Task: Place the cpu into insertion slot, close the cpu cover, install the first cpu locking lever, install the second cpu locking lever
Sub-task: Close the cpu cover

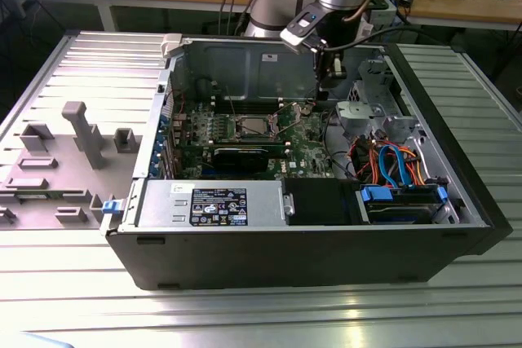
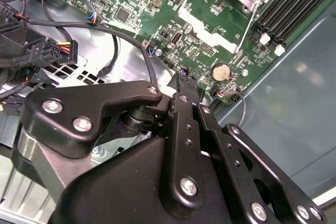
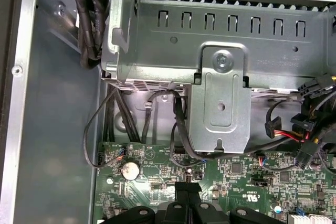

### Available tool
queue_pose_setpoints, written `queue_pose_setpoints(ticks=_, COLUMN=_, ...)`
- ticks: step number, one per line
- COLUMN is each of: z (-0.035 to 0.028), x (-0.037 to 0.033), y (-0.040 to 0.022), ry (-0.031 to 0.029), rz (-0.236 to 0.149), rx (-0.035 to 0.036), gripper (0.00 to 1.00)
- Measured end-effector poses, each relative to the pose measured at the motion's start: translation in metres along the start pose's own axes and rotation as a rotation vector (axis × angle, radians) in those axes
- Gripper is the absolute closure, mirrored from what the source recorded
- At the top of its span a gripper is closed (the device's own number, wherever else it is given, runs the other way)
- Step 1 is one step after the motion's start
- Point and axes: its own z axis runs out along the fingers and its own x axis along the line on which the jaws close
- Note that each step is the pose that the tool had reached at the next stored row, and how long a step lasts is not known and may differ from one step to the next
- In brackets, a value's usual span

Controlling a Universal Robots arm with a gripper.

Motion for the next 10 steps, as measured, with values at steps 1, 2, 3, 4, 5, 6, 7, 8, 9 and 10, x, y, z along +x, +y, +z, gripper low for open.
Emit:
queue_pose_setpoints(ticks=1, z=0.0000, x=0.0000, y=0.0004, ry=0.0000, rz=0.000, rx=0.0000, gripper=0.89)
queue_pose_setpoints(ticks=2, z=0.0000, x=-0.0001, y=0.0008, ry=0.0000, rz=0.000, rx=0.0000, gripper=0.89)
queue_pose_setpoints(ticks=3, z=0.0001, x=-0.0001, y=0.0017, ry=-0.0001, rz=0.000, rx=0.0000, gripper=0.89)
queue_pose_setpoints(ticks=4, z=0.0001, x=-0.0001, y=0.0022, ry=-0.0001, rz=0.000, rx=0.0000, gripper=0.89)
queue_pose_setpoints(ticks=5, z=0.0001, x=-0.0002, y=0.0027, ry=-0.0002, rz=0.000, rx=0.0000, gripper=0.89)
queue_pose_setpoints(ticks=6, z=0.0001, x=-0.0002, y=0.0033, ry=-0.0002, rz=0.000, rx=0.0000, gripper=0.89)
queue_pose_setpoints(ticks=7, z=0.0003, x=-0.0002, y=0.0039, ry=-0.0002, rz=0.000, rx=0.0000, gripper=0.89)
queue_pose_setpoints(ticks=8, z=0.0003, x=-0.0003, y=0.0041, ry=-0.0002, rz=0.000, rx=0.0001, gripper=0.89)
queue_pose_setpoints(ticks=9, z=0.0004, x=-0.0003, y=0.0045, ry=-0.0003, rz=0.000, rx=0.0000, gripper=0.89)
queue_pose_setpoints(ticks=10, z=0.0006, x=-0.0003, y=0.0047, ry=-0.0003, rz=0.001, rx=0.0001, gripper=0.89)
